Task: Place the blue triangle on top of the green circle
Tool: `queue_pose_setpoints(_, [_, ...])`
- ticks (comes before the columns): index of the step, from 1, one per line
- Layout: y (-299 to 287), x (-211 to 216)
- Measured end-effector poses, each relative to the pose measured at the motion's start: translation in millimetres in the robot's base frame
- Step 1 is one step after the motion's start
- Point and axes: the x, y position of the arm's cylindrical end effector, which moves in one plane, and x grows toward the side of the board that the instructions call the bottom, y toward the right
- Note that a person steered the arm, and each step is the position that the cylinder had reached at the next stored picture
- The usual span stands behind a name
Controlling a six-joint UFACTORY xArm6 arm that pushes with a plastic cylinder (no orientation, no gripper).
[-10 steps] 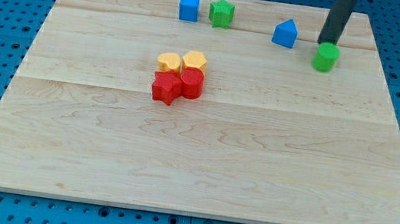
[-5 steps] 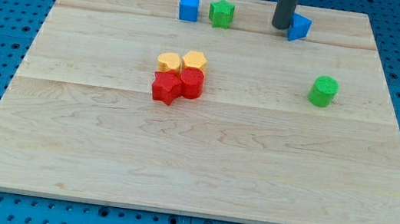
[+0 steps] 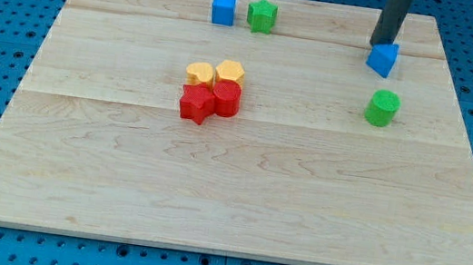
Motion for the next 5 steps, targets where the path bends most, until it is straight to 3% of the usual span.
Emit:
queue_pose_setpoints(1, [0.0,47.1])
queue_pose_setpoints(3, [-40.5,-6.1])
queue_pose_setpoints(5, [-181.6,4.9])
